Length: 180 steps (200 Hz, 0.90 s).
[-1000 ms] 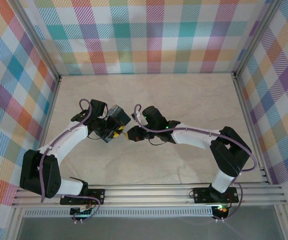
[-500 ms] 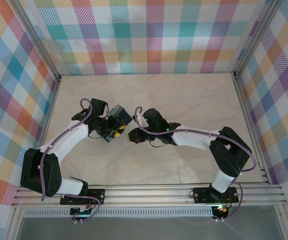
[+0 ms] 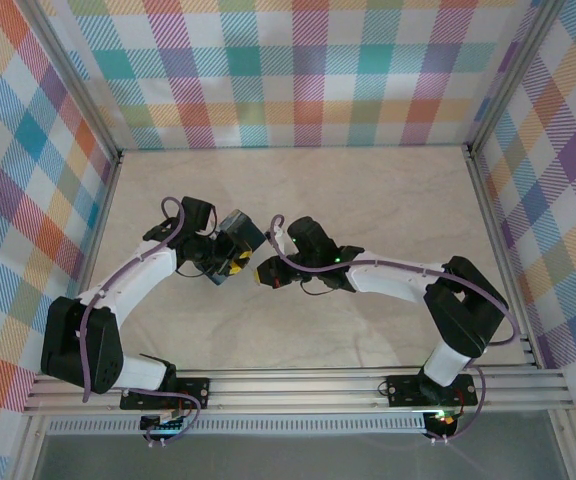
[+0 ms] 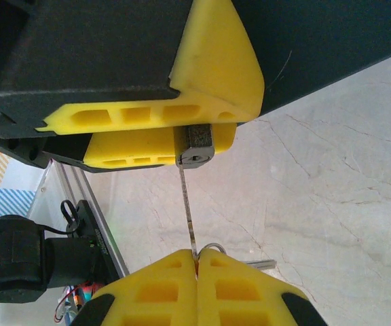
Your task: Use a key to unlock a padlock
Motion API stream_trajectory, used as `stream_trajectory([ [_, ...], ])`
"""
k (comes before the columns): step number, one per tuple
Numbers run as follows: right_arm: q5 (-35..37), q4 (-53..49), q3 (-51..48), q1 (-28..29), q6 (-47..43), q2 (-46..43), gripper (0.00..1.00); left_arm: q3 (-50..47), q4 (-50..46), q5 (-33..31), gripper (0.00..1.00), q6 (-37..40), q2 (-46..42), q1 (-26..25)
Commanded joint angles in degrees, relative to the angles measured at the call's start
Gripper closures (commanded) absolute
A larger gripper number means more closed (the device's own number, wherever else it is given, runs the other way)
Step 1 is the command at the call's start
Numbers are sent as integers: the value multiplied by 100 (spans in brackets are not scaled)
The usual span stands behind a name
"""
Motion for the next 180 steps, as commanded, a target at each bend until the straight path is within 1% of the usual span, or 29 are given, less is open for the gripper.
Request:
stream_trajectory([
  [1,179,37,242,30,-129,-28,100,173,-103,280,88,79,-174,72],
  [18,253,-13,51,-6,-82,-191,100,189,-125,304,88,66,-208,164],
  [39,182,-112,-65,-48,-151,-278,100,193,-135,354,88,66,-228,176],
  [87,-79,57,86,-38,-221,-206,100,23,-39,417,88,-26,-299,175],
  [157,3,63,205,-38,-252,-83,100,72,-72,451,88,-43,-259,176],
  [180,66,-115,357,-38,-286,16,100,110,-96,460,88,-53,-273,176],
])
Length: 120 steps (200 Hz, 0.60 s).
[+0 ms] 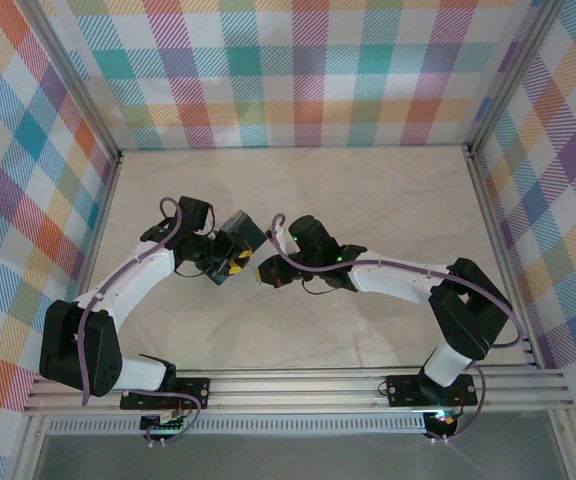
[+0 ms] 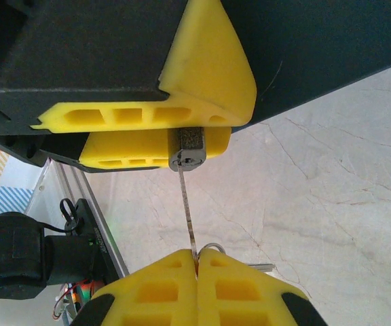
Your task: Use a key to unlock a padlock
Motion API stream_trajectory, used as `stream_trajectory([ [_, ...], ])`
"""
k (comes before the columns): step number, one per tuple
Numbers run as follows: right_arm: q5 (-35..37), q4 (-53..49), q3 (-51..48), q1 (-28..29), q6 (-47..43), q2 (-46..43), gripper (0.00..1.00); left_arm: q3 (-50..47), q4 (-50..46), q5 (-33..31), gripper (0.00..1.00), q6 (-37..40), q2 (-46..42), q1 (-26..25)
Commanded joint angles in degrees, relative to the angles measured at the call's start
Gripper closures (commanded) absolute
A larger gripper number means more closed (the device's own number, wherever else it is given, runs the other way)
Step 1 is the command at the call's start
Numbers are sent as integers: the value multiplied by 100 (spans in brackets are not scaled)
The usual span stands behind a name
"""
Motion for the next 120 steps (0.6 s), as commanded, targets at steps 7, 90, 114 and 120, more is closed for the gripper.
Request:
stream_trajectory([
  [7,84,-33,354,-25,-160,121,100,134,-73,262,88,-20,-187,62],
  [90,344,-252,482,-23,-244,184,100,128,-108,243,88,-33,-263,63],
  [114,261,-32,496,-21,-154,263,100,126,-134,209,88,-36,-300,56],
  [120,227,38,504,-25,-104,279,100,124,-150,187,88,-42,-297,63],
])
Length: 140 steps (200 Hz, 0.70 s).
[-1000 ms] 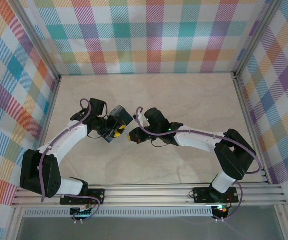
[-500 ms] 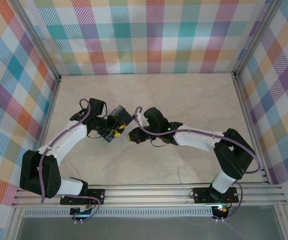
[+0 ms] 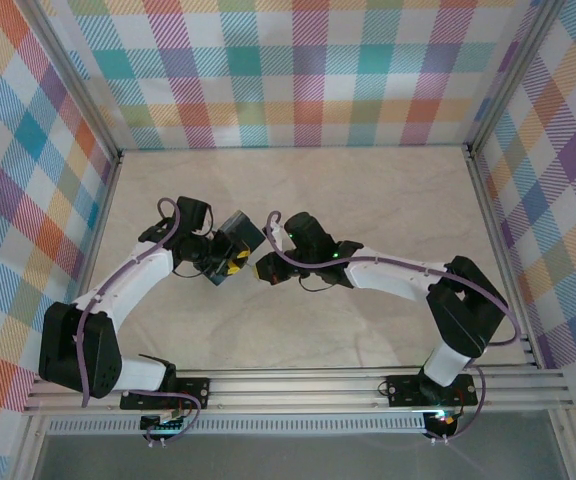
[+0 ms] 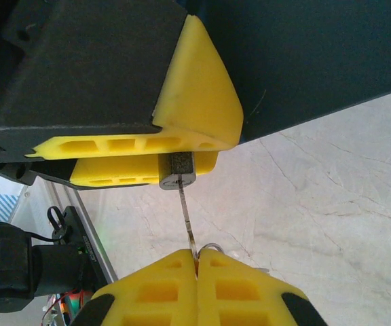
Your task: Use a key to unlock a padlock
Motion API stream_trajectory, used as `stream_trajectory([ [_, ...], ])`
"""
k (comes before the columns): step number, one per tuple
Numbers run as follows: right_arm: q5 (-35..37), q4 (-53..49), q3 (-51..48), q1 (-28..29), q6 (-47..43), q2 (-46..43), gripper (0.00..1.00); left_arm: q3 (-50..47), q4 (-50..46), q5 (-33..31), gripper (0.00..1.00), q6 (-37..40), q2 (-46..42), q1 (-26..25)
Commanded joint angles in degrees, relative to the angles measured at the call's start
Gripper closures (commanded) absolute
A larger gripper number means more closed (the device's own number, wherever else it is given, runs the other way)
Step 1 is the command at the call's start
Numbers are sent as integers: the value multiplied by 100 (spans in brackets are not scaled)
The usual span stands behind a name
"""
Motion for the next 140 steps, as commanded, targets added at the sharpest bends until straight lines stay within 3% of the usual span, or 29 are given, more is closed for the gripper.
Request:
stream_trajectory([
  [1,-34,338,198,-25,32,152,100,122,-59,213,88,-40,-235,34],
  [55,151,526,312,15,139,129,100,174,-371,-120,88,204,-224,-32],
  [140,37,875,736,89,362,522,100,60,-28,2,88,-19,-83,-234],
])
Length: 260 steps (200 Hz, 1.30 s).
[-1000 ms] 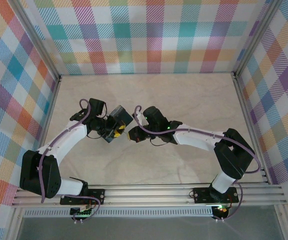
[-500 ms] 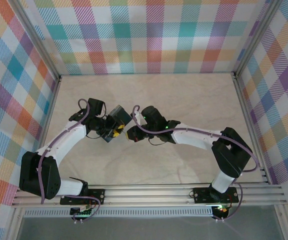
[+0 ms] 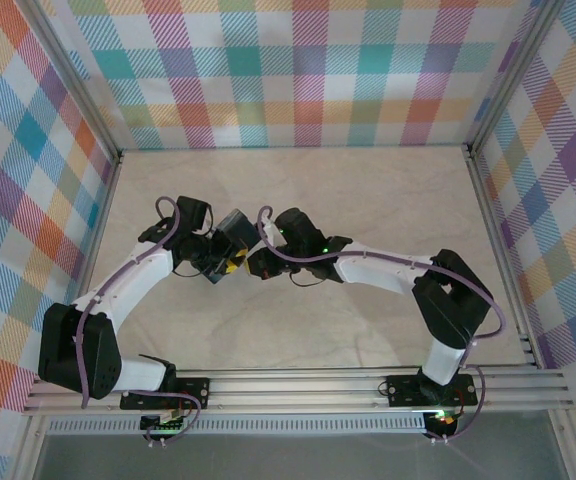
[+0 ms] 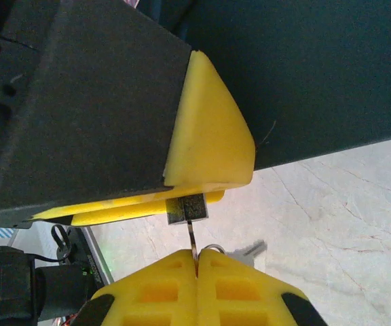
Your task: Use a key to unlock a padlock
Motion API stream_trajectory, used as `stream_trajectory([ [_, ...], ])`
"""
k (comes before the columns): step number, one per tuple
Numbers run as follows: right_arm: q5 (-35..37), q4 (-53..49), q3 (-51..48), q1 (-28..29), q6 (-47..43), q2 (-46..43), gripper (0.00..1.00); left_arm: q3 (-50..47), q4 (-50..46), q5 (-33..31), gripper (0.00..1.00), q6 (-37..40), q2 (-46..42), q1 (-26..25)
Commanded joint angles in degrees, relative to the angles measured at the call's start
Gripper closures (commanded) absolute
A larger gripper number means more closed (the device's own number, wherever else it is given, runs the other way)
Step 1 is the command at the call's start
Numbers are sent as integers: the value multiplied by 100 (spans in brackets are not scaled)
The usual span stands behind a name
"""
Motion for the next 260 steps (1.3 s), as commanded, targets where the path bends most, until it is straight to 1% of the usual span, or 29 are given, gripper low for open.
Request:
stream_trajectory([
  [1,45,802,243,35,159,40,100,48,-46,366,88,18,-68,-168],
  [16,111,854,251,35,169,21,100,6,-5,428,88,-2,-57,-168],
  [33,179,725,287,34,109,-5,100,-9,-92,278,88,-46,-126,-144],
  [56,133,504,93,35,-80,-198,86,-44,-147,184,88,-177,-188,29],
  [77,257,243,-333,-27,-338,-509,75,-49,-202,84,88,-267,-184,211],
  [96,225,227,-741,-190,-340,-795,67,-40,-159,59,88,-337,-112,273],
  [110,233,237,-951,-255,-340,-969,64,-18,-111,79,88,-369,-45,278],
  [136,58,152,-1040,-260,-532,-1067,63,30,-98,77,88,-400,-18,280],
  [149,8,156,-1050,-227,-781,-1058,64,80,-148,75,88,-398,-7,280],
  [160,228,102,-1041,-78,-1230,-1057,64,124,-189,105,88,-394,-11,280],
  [179,829,90,-1015,191,-2135,-1058,65,229,-367,71,88,-332,-10,280],
  [190,997,153,-971,219,-2404,-1043,65,272,-451,48,88,-299,-11,280],
  [198,986,149,-842,211,-2423,-987,65,259,-459,44,88,-303,-45,276],
  [208,806,-71,-561,210,-2379,-883,66,213,-403,49,88,-313,-110,272],
  [222,599,-278,-227,206,-2120,-721,67,135,-343,-17,88,-351,-204,272],
  [260,401,-71,-22,175,-1301,-392,69,105,-219,33,88,-402,-187,273],
])
